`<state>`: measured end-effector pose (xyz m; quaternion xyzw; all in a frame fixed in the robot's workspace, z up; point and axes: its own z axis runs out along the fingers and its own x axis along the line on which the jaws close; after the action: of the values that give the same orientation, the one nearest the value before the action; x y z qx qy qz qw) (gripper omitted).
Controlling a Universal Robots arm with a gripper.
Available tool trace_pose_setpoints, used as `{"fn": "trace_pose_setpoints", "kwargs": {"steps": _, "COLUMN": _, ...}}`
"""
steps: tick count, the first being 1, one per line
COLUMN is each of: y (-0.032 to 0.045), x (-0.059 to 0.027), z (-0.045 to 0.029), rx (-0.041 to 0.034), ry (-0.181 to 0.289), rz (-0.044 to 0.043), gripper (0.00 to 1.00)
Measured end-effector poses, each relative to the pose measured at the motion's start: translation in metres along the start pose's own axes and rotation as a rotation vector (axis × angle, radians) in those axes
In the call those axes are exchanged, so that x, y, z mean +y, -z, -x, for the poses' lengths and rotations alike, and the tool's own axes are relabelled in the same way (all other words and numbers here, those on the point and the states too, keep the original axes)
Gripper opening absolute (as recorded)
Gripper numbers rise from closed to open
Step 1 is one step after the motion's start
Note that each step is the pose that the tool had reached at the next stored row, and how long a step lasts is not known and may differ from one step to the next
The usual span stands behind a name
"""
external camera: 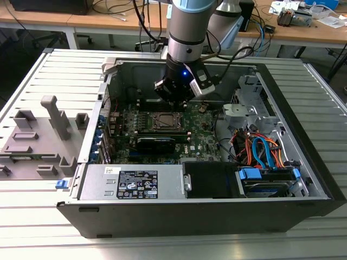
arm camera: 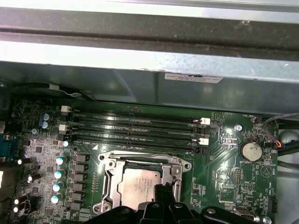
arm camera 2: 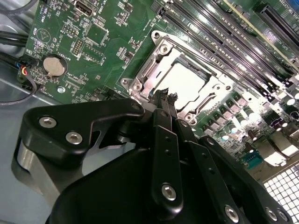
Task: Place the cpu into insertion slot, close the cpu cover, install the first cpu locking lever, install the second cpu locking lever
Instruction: 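Install the second cpu locking lever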
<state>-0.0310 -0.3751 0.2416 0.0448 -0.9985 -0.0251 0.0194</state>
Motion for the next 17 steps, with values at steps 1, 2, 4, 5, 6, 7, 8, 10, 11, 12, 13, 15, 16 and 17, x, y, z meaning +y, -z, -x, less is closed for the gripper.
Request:
{"fn": "trace_pose_setpoints", "kwargs": {"steps": 1, "y": 0.0001, "x": -0.0007, "z": -0.0001, "rx": 0.0, "ry": 0.0, "rz": -0.0001, "gripper": 0.11}}
{"fn": "trace_pose_setpoints", "kwargs": {"steps": 2, "y": 0.0001, "x": -0.0013, "z": -0.0002, "rx": 0.0, "ry": 0.0, "rz": 0.0, "gripper": 0.11}}
{"fn": "trace_pose_setpoints", "kwargs": {"steps": 4, "y": 0.0001, "x": -0.0025, "z": -0.0003, "rx": -0.0001, "ry": 0.0, "rz": -0.0001, "gripper": 0.11}}
{"fn": "trace_pose_setpoints", "kwargs": {"steps": 5, "y": 0.0001, "x": -0.0031, "z": -0.0003, "rx": -0.0001, "ry": 0.0, "rz": 0.0, "gripper": 0.11}}
{"fn": "trace_pose_setpoints", "kwargs": {"steps": 6, "y": 0.0002, "x": -0.004, "z": -0.0004, "rx": -0.0001, "ry": 0.0, "rz": 0.0, "gripper": 0.11}}
{"fn": "trace_pose_setpoints", "kwargs": {"steps": 7, "y": 0.0002, "x": -0.0046, "z": -0.0005, "rx": 0.0, "ry": 0.0, "rz": 0.0, "gripper": 0.11}}
{"fn": "trace_pose_setpoints", "kwargs": {"steps": 8, "y": 0.0003, "x": -0.0052, "z": -0.0005, "rx": -0.0001, "ry": 0.0, "rz": 0.0, "gripper": 0.11}}
{"fn": "trace_pose_setpoints", "kwargs": {"steps": 10, "y": 0.0003, "x": -0.0062, "z": -0.0006, "rx": -0.0001, "ry": 0.0, "rz": 0.0001, "gripper": 0.11}}
{"fn": "trace_pose_setpoints", "kwargs": {"steps": 11, "y": 0.0003, "x": -0.0067, "z": -0.0007, "rx": 0.0, "ry": 0.0, "rz": 0.0, "gripper": 0.11}}
{"fn": "trace_pose_setpoints", "kwargs": {"steps": 12, "y": 0.0003, "x": -0.007, "z": -0.0007, "rx": -0.0001, "ry": 0.0, "rz": 0.0, "gripper": 0.11}}
{"fn": "trace_pose_setpoints", "kwargs": {"steps": 13, "y": 0.0003, "x": -0.0074, "z": -0.0007, "rx": -0.0001, "ry": 0.0, "rz": 0.0, "gripper": 0.11}}
{"fn": "trace_pose_setpoints", "kwargs": {"steps": 15, "y": 0.0004, "x": -0.0081, "z": -0.0008, "rx": 0.0, "ry": 0.0, "rz": 0.0, "gripper": 0.11}}
{"fn": "trace_pose_setpoints", "kwargs": {"steps": 16, "y": 0.0004, "x": -0.0084, "z": -0.0008, "rx": -0.0001, "ry": 0.0, "rz": 0.0, "gripper": 0.11}}
{"fn": "trace_pose_setpoints", "kwargs": {"steps": 17, "y": 0.0004, "x": -0.0087, "z": -0.0009, "rx": 0.0, "ry": 0.0, "rz": 0.0, "gripper": 0.11}}
